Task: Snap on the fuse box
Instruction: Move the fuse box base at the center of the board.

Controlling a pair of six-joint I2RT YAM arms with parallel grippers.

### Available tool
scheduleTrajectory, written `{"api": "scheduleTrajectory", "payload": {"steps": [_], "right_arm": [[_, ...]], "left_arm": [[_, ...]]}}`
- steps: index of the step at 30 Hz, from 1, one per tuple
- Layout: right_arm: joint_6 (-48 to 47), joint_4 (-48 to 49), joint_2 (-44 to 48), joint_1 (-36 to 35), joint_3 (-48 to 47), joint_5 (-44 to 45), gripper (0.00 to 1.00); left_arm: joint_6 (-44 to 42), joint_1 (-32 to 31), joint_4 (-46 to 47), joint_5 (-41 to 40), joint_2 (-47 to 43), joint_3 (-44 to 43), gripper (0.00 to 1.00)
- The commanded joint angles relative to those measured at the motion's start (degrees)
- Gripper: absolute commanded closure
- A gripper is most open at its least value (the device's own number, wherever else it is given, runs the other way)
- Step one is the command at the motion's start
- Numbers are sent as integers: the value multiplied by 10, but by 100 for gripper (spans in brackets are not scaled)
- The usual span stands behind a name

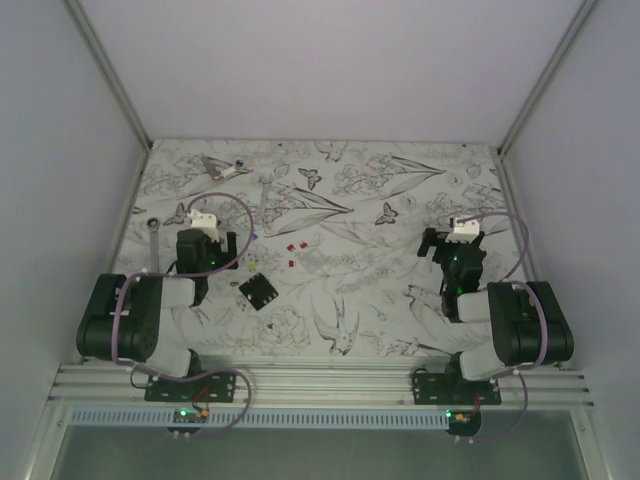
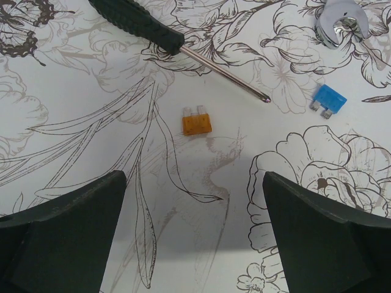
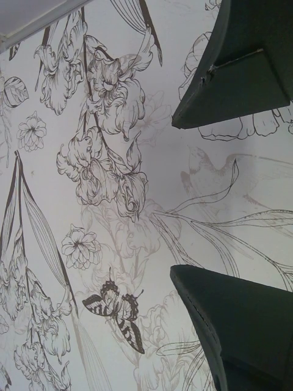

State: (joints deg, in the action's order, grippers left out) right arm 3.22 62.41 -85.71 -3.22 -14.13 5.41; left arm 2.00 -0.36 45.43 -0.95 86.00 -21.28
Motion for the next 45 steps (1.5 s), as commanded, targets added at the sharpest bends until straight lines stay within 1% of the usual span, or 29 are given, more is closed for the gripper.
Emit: {"api": "scheduleTrajectory", "payload": {"steps": [1,5,8,11,12,16,19,20,23,25,27,29,32,34,36,39,40,45], "right_arm": [[-6,13,-2,4,-11,-5,0],[-7,15,-1,5,-9,-5,0],[-15,-11,11,2,-21,-18,0],[-22,-89,42,-7,-52,-14,0],[-23,-142,53,-10,-67,-14,0],[-33,-228,70,-41,-104,-10,0],[-33,-296,91,-71,-136,-9,0],[-34,-319,99,-85,-146,-7,0],[-38,-388,112,-134,-186,-9,0],[-37,-416,108,-170,-206,-8,0],[-33,-439,96,-208,-224,-8,0],[-32,-449,81,-252,-238,-5,0],[-28,-448,57,-322,-256,3,0],[-26,-459,30,-357,-276,-1,0],[-26,-470,2,-387,-296,4,0],[-25,-468,-35,-421,-317,2,1],[-26,-466,-64,-431,-325,-2,0],[-22,-467,-150,-460,-374,-5,0]], "left_arm": [[-2,4,17,9,5,-7,0],[-2,4,17,9,4,-7,0],[-2,4,17,9,4,-6,0],[-4,4,16,10,1,-7,0],[-7,3,0,12,-4,-13,0],[2,-1,-74,-8,-46,-32,0],[33,-1,-206,-45,-100,-74,0],[44,-1,-232,-50,-117,-79,0],[99,-1,-310,-41,-193,-88,0],[149,-1,-382,-21,-236,-104,0],[200,-2,-434,6,-276,-109,0],[259,-2,-454,48,-311,-96,0],[312,-5,-474,112,-354,-69,0],[329,-9,-498,145,-371,-57,0],[343,-13,-526,160,-382,-47,0],[366,-20,-528,188,-399,-21,0],[367,-26,-528,196,-402,-15,0],[376,-60,-529,184,-401,7,0]]}}
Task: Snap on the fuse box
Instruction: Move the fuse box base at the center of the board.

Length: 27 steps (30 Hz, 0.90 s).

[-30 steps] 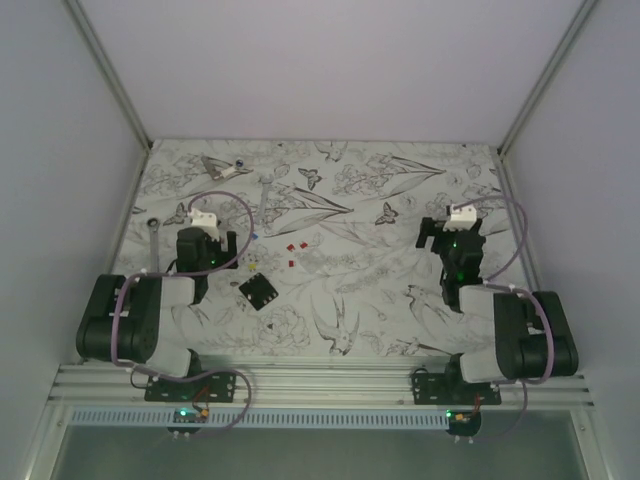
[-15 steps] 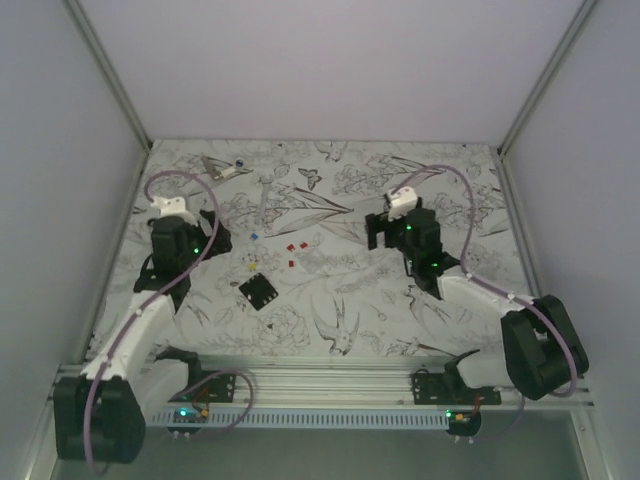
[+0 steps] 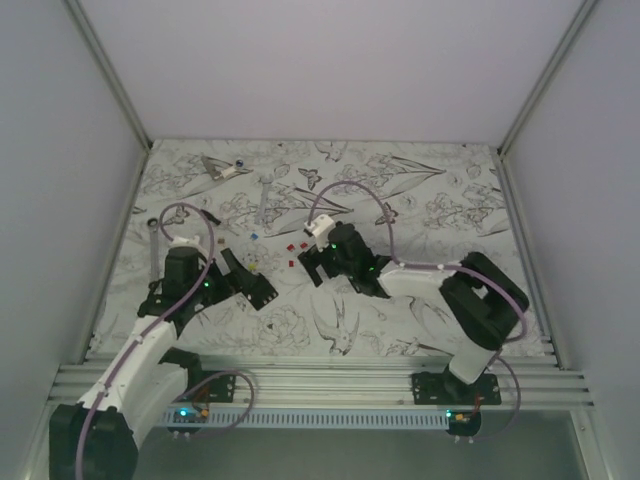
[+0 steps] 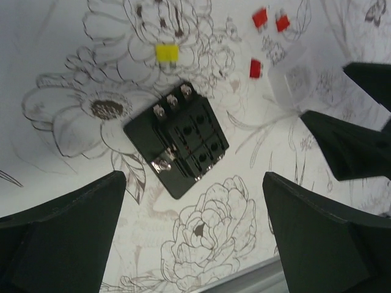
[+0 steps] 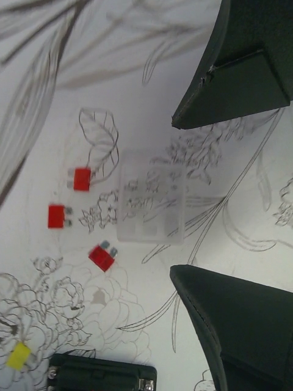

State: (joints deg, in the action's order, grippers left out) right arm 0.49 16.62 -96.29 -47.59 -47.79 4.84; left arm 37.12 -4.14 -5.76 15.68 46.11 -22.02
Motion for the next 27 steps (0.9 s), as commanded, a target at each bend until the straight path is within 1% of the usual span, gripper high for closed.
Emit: {"api": "scheduleTrajectory", "payload": {"steps": [1,3,6,10,17,21,27], "right_arm": [[10,-6,-55,-17,-44,4,0],[15,-3,-73,-17,-54,24,0],[16,-23,-98,-16,-78,62,0],[37,-21,-99,4,-69,96,0],[114,-4,-50,62,-15,142,0],[115,54,-1,62,39,140,0],[102,68,45,63,82,142,0]], "left_arm": [[24,-31,-17,13,2,15,0],[24,-46,-16,2,11,14,0],[23,-70,-16,-16,26,5,0],[15,-101,-16,-35,57,-18,0],[-11,-141,-15,-66,150,-74,0],[-41,-167,-14,-85,221,-109,0],[-68,-215,-14,-83,334,-167,0]]}}
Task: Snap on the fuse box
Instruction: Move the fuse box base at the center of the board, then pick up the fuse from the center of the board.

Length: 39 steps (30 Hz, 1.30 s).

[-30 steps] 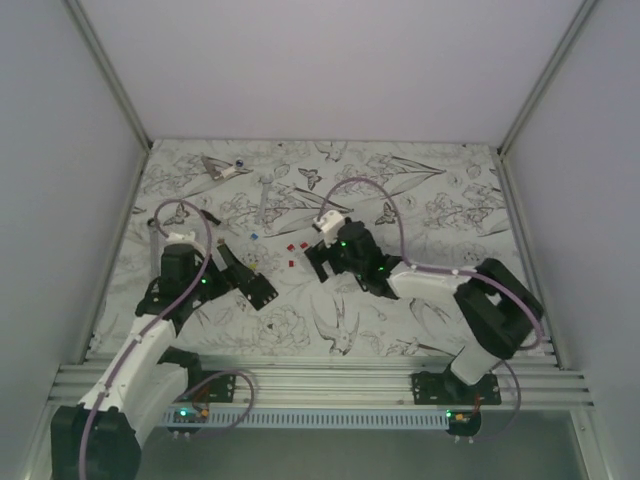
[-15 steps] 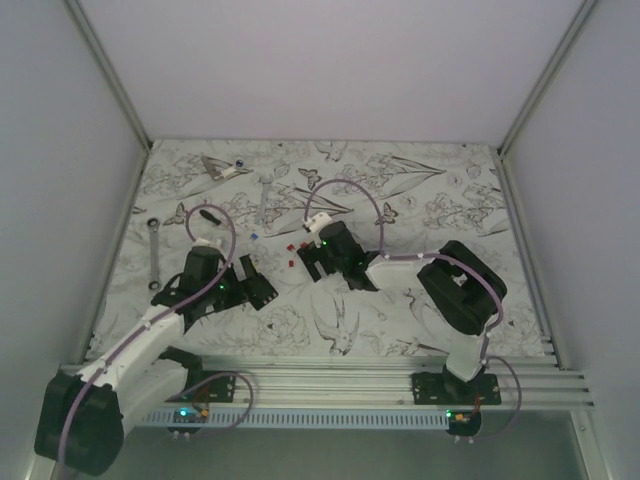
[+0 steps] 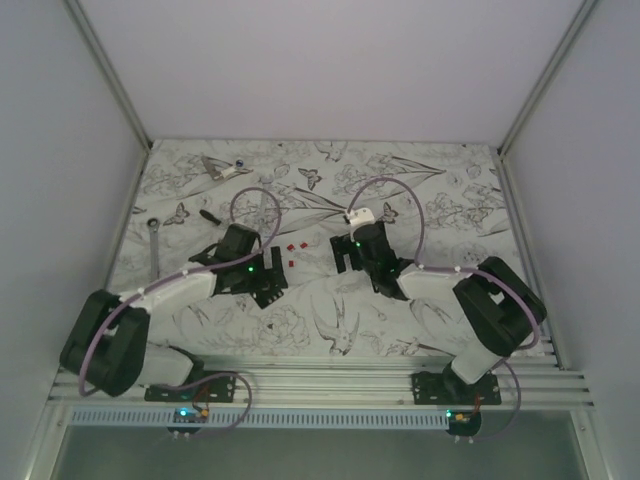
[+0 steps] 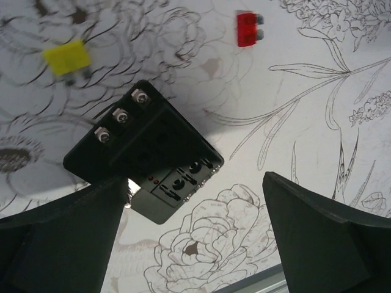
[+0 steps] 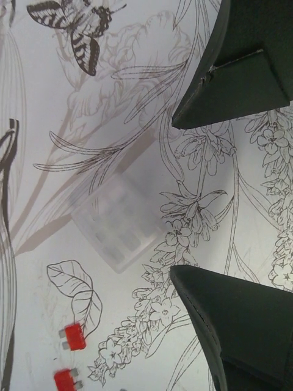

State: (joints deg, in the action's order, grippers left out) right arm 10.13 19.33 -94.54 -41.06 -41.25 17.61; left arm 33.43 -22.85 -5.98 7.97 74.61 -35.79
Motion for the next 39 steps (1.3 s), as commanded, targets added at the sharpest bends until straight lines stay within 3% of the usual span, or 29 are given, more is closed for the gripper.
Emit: {"api": "scheduleTrajectory", "payload": {"steps": [1,12,19,27,34,39], "right_arm": [[4,42,35,-3,23,17,0],[20,-4,153,51,86,29,0],[1,-43,208,56,95,21,0],[-12,-57,225,51,95,-44,0],[-18,-54,221,39,92,-69,0],[-20,-51,219,35,94,-71,0]], "left_arm": [[-36,-39,-12,-4,63,-38,0],[-66,-160,-12,3,229,-183,0],[-47,-170,-33,-38,186,-218,0],[-71,-111,-185,-125,94,-202,2],[-85,-27,-231,-134,60,-167,18],[-88,32,-224,-115,72,-160,38]]}}
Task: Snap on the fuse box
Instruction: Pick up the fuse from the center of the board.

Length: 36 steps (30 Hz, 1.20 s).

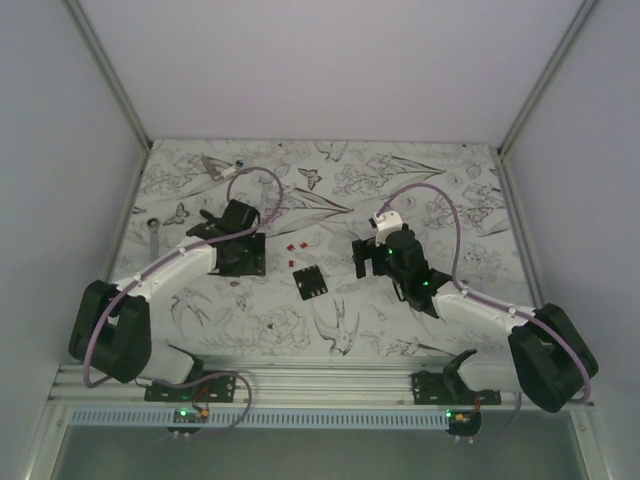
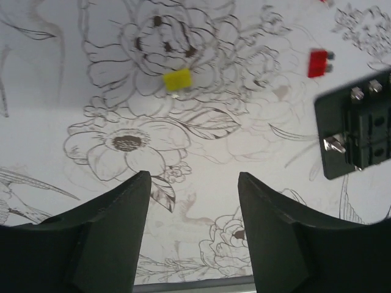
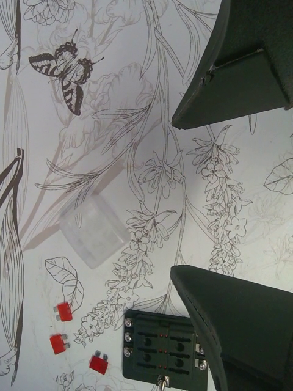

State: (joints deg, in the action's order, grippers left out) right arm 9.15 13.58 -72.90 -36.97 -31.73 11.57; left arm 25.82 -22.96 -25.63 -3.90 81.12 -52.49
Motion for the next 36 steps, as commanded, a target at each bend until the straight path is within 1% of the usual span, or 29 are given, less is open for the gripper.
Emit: {"api": "scheduleTrajectory", "payload": {"steps": [1,4,6,8,12,14,16,18,24,28,36], "right_arm": [[-11,7,1,-6,-2,-12,0],[-10,12,-5,-6,-1,-14,0],[-9,16,-9,-7,0,-16,0],[-9,17,-13,-7,1,-16,0],[-10,20,-17,-6,3,-16,0],[-11,23,-18,-7,4,-16,0],[-11,25,-18,-7,5,-16,0],[-11,27,-19,-7,5,-17,0],[-11,32,-19,-7,9,-16,0],[-8,33,-15,-7,12,-14,0],[-7,32,-3,-7,15,-10,0]], "left_arm": [[-11,44,-23,13,14,6,39],[1,62,-10,21,40,-8,43],[16,62,3,11,61,-17,48],[42,62,11,1,85,-29,51],[111,53,24,-33,120,-44,50],[131,42,26,-76,125,-46,49],[134,37,27,-103,132,-51,49],[130,37,26,-107,148,-60,50],[119,35,25,-93,200,-91,63],[116,34,24,-88,219,-100,64],[111,33,13,-71,207,-92,66]]}}
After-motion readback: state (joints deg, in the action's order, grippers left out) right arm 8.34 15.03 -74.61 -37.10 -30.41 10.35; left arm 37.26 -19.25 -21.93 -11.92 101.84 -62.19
